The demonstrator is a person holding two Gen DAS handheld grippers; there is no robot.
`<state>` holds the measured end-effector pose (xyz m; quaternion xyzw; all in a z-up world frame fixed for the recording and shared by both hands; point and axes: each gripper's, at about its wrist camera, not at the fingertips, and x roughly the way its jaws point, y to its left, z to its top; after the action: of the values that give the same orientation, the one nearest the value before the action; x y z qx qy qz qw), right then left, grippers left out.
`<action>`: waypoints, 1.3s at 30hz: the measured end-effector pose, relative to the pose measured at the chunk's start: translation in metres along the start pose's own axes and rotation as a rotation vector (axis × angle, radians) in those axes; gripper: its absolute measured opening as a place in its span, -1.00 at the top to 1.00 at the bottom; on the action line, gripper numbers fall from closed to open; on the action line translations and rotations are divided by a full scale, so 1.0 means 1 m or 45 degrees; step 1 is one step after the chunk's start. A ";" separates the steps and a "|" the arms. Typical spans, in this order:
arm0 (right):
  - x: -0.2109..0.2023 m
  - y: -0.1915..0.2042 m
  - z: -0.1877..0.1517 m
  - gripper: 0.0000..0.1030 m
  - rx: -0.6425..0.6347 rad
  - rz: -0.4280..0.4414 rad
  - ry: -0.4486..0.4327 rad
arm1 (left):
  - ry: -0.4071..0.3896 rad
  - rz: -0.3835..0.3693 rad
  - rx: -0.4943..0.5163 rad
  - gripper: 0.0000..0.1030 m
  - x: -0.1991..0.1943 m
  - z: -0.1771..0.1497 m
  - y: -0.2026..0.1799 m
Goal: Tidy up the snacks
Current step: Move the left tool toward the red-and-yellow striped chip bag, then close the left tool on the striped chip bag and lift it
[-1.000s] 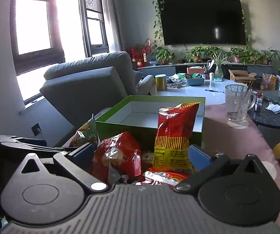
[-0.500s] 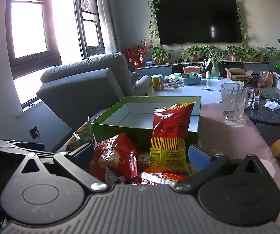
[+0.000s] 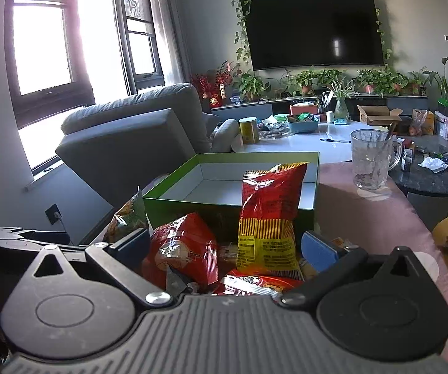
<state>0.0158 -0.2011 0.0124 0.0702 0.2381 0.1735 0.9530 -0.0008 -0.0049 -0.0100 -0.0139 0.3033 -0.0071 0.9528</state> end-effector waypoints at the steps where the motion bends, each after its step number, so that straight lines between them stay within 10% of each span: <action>1: 0.000 0.000 0.000 -0.80 0.000 -0.001 0.000 | 0.000 -0.001 0.000 -0.99 0.000 0.000 0.000; 39: 0.007 -0.012 -0.001 -0.80 0.067 -0.061 0.009 | 0.026 -0.081 0.018 -0.99 0.013 -0.004 -0.009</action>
<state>0.0248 -0.2096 0.0054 0.0888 0.2474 0.1445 0.9540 0.0074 -0.0147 -0.0204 -0.0167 0.3126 -0.0397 0.9489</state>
